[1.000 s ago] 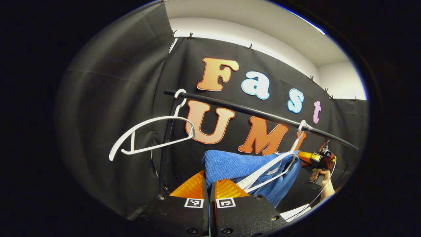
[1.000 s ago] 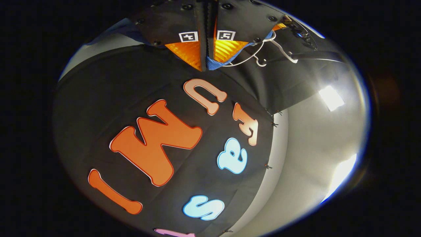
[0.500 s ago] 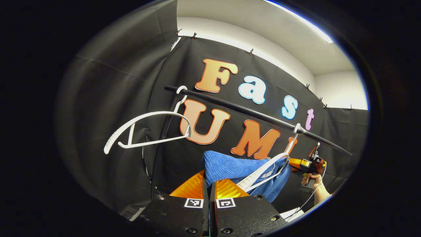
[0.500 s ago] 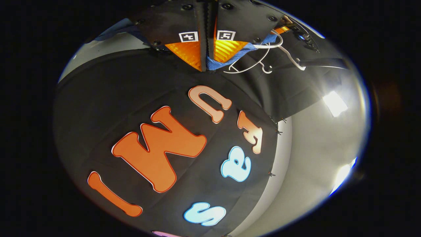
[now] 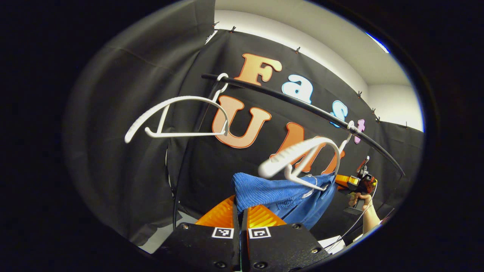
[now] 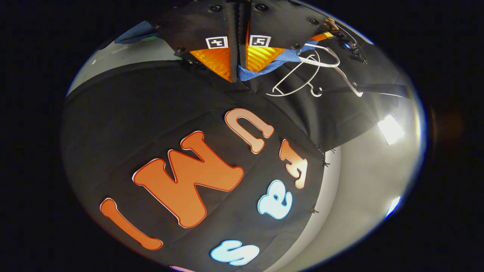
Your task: Grasp the clothes on the hanger with both hands and then place them into the laundry hamper below.
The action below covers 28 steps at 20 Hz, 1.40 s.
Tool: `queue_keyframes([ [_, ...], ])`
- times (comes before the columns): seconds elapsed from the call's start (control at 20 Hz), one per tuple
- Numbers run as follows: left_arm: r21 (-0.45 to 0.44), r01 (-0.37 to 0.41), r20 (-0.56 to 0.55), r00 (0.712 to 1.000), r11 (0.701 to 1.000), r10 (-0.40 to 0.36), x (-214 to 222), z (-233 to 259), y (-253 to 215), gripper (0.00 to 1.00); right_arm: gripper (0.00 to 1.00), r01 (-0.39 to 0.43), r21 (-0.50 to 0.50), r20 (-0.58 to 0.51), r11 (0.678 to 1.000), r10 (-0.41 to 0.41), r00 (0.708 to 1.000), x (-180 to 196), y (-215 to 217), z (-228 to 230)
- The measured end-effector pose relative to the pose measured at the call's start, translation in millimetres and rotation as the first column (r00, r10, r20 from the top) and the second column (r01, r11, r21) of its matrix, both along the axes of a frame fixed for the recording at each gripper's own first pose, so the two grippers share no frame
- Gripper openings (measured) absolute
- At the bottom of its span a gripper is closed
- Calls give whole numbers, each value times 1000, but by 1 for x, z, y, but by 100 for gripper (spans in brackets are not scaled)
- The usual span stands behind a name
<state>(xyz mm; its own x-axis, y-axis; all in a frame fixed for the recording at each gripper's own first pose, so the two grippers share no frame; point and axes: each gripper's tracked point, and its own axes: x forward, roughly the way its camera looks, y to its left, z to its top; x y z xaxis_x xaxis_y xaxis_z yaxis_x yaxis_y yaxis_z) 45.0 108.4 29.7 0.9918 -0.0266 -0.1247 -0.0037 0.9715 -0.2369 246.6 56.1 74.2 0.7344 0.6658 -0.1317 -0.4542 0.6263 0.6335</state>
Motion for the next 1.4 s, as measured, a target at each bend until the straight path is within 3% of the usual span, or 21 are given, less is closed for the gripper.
queue_keyframes([
  [0.35,38,-20,-27,999,999,21,-16,-26,-28,1,7,53,-18,-11,998,-53,999,-13,-27,-21],
  [0.6,142,-38,-52,998,989,46,-21,-54,-53,1,7,124,-197,22,972,-122,992,-17,-54,-55],
  [0.85,143,-50,-84,994,988,63,-22,-78,-71,1,7,163,-274,18,948,-164,986,-27,-81,-77],
  [1.0,142,-38,-105,993,989,54,-29,-87,-92,1,7,156,-246,17,957,-157,987,-41,-85,-76],
  [1.2,206,-39,-121,990,978,65,-27,-93,-119,1,7,170,-271,52,947,-162,985,-59,-95,-80],
  [1.4,205,-54,-123,989,977,80,-35,-99,-140,1,7,163,-310,37,937,-159,987,-74,-101,-100],
])
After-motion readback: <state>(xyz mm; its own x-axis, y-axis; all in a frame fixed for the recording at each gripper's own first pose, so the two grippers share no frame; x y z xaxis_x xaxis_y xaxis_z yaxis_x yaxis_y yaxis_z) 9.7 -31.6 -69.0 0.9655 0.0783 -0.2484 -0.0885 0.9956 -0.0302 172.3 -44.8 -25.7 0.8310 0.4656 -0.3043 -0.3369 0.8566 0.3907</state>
